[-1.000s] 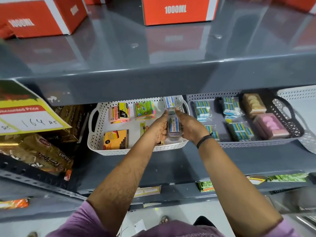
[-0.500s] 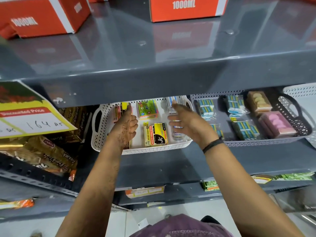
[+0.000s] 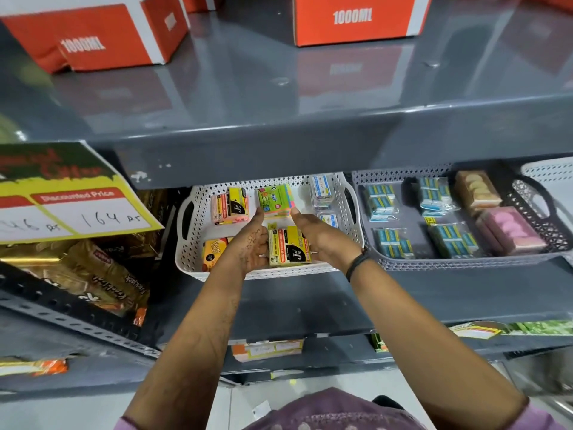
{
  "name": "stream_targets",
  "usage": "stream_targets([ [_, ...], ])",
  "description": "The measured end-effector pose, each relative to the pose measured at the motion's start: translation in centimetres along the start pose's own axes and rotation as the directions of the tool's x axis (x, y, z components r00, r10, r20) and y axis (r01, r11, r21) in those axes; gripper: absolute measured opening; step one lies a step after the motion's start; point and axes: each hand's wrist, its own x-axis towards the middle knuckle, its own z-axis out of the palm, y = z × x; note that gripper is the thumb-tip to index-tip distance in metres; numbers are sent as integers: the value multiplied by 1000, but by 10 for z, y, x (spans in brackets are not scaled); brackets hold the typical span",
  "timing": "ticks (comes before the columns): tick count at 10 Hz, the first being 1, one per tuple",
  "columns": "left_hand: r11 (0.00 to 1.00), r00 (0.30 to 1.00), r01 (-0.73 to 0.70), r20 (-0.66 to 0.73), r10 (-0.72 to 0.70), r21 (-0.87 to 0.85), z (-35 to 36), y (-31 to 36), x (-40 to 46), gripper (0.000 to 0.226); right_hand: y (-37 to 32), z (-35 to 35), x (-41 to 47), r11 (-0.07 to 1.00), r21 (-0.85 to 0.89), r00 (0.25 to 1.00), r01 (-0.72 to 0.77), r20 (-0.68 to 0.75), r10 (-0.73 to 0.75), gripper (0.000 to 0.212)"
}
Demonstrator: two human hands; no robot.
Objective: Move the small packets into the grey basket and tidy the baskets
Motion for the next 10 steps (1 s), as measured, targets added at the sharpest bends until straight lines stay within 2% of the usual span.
stream_targets([
  [2, 998, 1000, 7, 7, -7, -59, 0, 1, 1, 59, 0, 0, 5, 998, 32, 999, -46, 30, 45, 70],
  [4, 1000, 1000, -12, 17, 13, -21, 1, -1, 3, 59, 0, 3, 14, 997, 54, 998, -56, 27, 55, 74],
  [7, 1000, 997, -6, -77, 6, 0, 9, 0, 3, 57, -1, 4, 20, 991, 107, 996, -84, 25, 82, 82],
  [8, 999, 997, -1, -74, -2, -36, 7, -2, 3, 62, 6, 2, 28, 989, 115, 995, -93, 55, 87, 92],
  [9, 1000, 997, 17, -79, -18, -9, 4, 1, -7, 75, 8, 0, 25, 984, 172, 999, -47, 15, 45, 95],
  [10, 997, 981, -76, -180, 69, -31, 11, 3, -18, 82, 0, -10, -6, 967, 253, 999, 33, -12, -31, 72],
])
